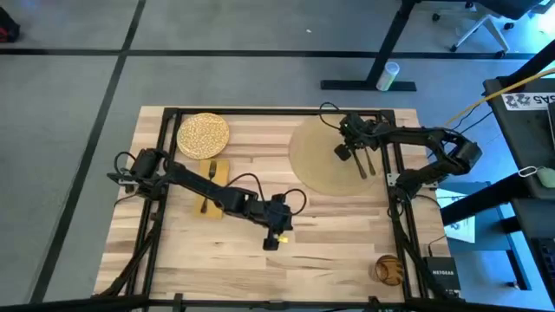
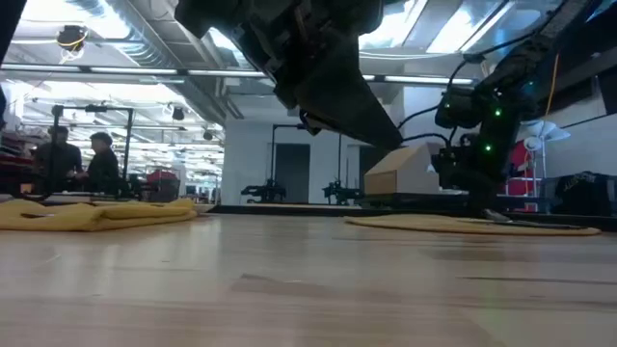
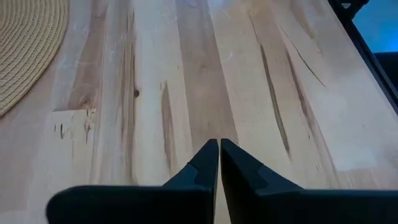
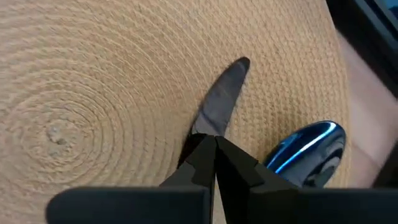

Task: Set table place
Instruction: Put the knife to the left of the spoon on the woven mat, then move the woven mat to the center of the table

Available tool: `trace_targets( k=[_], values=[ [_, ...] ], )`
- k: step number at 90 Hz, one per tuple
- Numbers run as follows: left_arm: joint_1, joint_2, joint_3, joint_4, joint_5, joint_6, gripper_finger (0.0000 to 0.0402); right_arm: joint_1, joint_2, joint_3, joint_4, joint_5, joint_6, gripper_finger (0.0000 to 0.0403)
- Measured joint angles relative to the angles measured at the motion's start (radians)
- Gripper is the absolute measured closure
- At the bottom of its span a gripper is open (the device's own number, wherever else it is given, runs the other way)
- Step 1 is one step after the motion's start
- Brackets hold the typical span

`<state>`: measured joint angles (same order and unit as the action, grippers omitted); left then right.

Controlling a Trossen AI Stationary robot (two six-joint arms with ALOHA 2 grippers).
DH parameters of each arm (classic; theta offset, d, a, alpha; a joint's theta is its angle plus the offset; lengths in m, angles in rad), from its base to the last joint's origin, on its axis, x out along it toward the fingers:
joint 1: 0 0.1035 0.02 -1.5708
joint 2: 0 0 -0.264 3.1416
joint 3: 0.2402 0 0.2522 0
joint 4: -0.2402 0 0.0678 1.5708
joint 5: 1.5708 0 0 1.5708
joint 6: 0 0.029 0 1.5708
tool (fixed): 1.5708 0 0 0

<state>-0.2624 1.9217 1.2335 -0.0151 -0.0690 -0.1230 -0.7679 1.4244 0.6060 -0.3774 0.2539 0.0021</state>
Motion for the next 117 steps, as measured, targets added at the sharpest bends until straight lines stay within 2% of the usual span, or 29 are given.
trace_targets(
  k=[12, 20, 28, 40, 46, 57, 78, 99, 117],
  values=[
    [-0.014, 0.000, 0.000, -0.011, -0.048, 0.019, 0.0402, 0.023, -0.032, 0.000, 0.016, -0.015, -0.004, 0.0403],
    [-0.027, -0.002, 0.000, -0.030, -0.086, 0.027, 0.0402, 0.064, -0.071, 0.001, -0.002, -0.069, -0.038, 0.0403],
    [-0.040, -0.003, 0.000, -0.047, -0.161, 0.056, 0.0402, 0.126, -0.121, 0.001, -0.061, -0.116, -0.060, 0.0403],
    [-0.032, -0.003, 0.000, -0.033, -0.299, 0.143, 0.0402, 0.237, -0.205, 0.001, -0.159, -0.097, -0.047, 0.0403],
    [-0.009, 0.000, 0.000, 0.006, -0.329, 0.180, 0.0402, 0.294, -0.249, 0.001, -0.192, -0.096, -0.013, 0.0403],
    [0.051, 0.014, 0.001, 0.099, -0.307, 0.215, 0.0402, 0.413, -0.331, 0.001, -0.211, -0.083, 0.059, 0.0403],
    [0.171, 0.096, 0.001, 0.204, -0.117, 0.210, 0.0402, 0.571, -0.452, 0.001, -0.231, 0.007, 0.163, 0.0403],
    [0.215, 0.186, 0.001, 0.317, -0.076, 0.230, 0.0402, 0.646, -0.506, 0.001, -0.234, 0.110, 0.200, 0.0403],
    [0.236, 0.217, 0.019, 0.414, -0.107, 0.287, 0.0402, 0.671, -0.507, 0.001, -0.226, 0.142, 0.203, 0.0403]
  ],
)
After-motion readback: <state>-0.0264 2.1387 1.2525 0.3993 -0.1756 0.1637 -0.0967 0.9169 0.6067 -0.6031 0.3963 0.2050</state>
